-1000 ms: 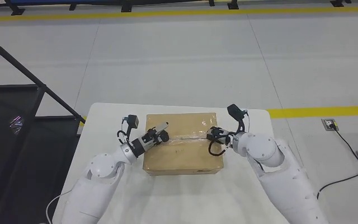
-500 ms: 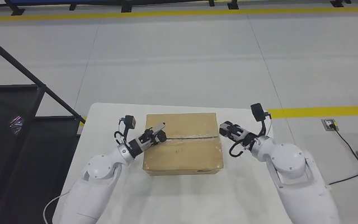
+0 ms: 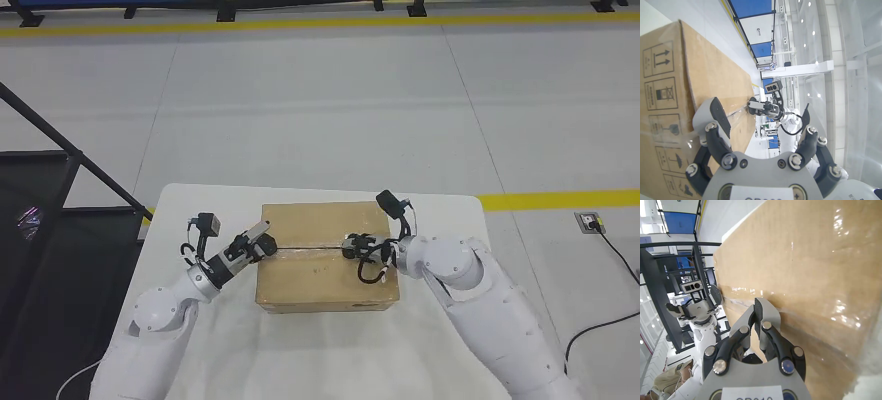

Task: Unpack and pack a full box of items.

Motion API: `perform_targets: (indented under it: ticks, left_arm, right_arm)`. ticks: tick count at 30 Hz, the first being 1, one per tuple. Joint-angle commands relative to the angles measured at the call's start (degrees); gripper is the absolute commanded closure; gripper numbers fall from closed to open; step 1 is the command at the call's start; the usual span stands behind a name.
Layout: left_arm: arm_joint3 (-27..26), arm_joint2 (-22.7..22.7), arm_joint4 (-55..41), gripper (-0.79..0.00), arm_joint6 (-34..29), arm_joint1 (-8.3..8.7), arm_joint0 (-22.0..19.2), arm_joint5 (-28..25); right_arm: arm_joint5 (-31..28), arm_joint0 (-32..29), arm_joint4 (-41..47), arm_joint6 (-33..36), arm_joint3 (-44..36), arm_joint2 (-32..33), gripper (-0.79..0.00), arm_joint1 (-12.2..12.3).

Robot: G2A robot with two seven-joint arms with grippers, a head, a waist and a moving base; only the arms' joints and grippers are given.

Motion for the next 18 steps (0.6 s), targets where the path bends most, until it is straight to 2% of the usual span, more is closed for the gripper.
perform_targets:
  ticks: [1, 12, 18]
  left_arm:
    - [-0.39, -0.71, -0.38, -0.785, -0.19, 0.15, 0.65, -0.24]
    - [-2.79, -5.55, -2.53, -0.785, -0.36, 1.07, 5.02, -1.84]
    - [-2.13, -7.54, -2.97, -0.785, -0.21, 1.47, 6.79, -2.35]
  right_arm:
    - [-0.4, 0.93, 0.47, -0.65, 1.37, -1.33, 0.0, -0.49]
    - [-4.65, 4.74, 2.8, -4.66, 6.06, -8.07, 0.0, -3.54]
    - [-6.08, 7.44, 4.28, -6.45, 9.25, -11.75, 0.0, -5.67]
